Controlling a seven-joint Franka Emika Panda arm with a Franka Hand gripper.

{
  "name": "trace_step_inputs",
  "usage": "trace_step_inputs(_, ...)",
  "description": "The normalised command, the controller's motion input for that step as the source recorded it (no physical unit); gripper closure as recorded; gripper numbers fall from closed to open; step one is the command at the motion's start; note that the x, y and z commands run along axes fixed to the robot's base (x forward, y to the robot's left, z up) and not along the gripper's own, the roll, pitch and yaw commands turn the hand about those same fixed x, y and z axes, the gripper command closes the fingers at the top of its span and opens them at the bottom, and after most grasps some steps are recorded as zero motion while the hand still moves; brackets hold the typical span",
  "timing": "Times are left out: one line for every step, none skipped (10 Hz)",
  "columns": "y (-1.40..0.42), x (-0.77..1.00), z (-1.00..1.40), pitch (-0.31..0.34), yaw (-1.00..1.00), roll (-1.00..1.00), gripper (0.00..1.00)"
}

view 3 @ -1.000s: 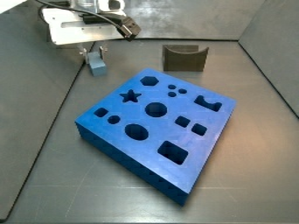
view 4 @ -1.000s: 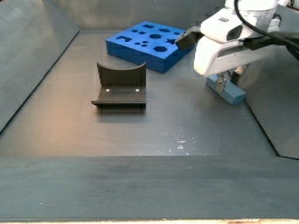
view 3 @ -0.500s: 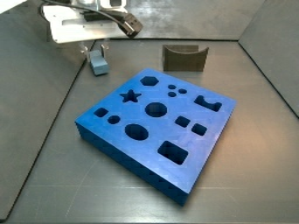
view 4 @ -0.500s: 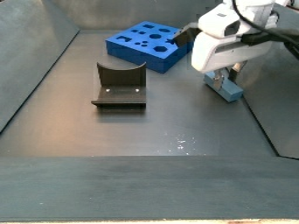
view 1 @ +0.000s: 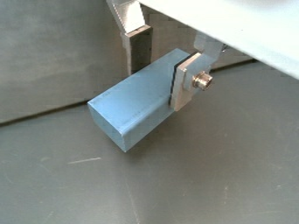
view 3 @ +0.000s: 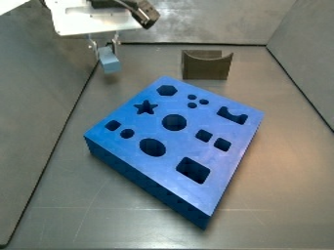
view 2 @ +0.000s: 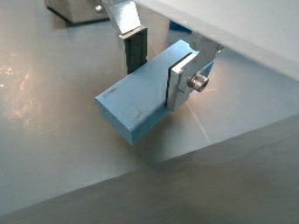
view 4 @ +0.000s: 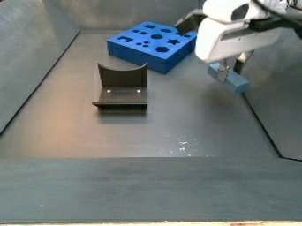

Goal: Pick up the rectangle object. Move up. Place the rectangle object on the fixture. Regrasp the rectangle object. Move to above the board. Insert the rectangle object.
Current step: Place the rectangle object on the fixture.

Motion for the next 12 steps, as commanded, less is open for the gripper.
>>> trace_step_inputs(0.0,-0.01,1.0,0.056,0.0,0.05,1.0)
trace_step_inputs(0.01,-0.02,1.0,0.061,-0.01,0.07,1.0)
trace_step_inputs(0.01,-0.02,1.0,0.061,-0.01,0.09,1.0)
trace_step_inputs(0.01,-0.03,1.0,0.06,-0.01,0.11,1.0)
trace_step_inputs(0.02,-0.03,1.0,0.06,-0.01,0.12,1.0)
trace_step_inputs(0.02,-0.04,1.0,0.063,-0.01,0.14,1.0)
trace_step_inputs(0.02,-0.04,1.0,0.066,-0.01,0.15,1.0)
trace_step_inputs(0.03,-0.04,1.0,0.072,0.0,0.16,1.0)
trace_step_inputs(0.03,-0.04,0.99,0.077,0.0,0.16,1.0)
trace_step_inputs(0.03,-0.03,0.83,0.084,0.01,0.17,1.0)
trace_step_inputs(0.02,-0.02,0.72,0.094,0.01,0.18,1.0)
trace_step_inputs(0.02,-0.02,0.6,0.106,0.01,0.17,1.0)
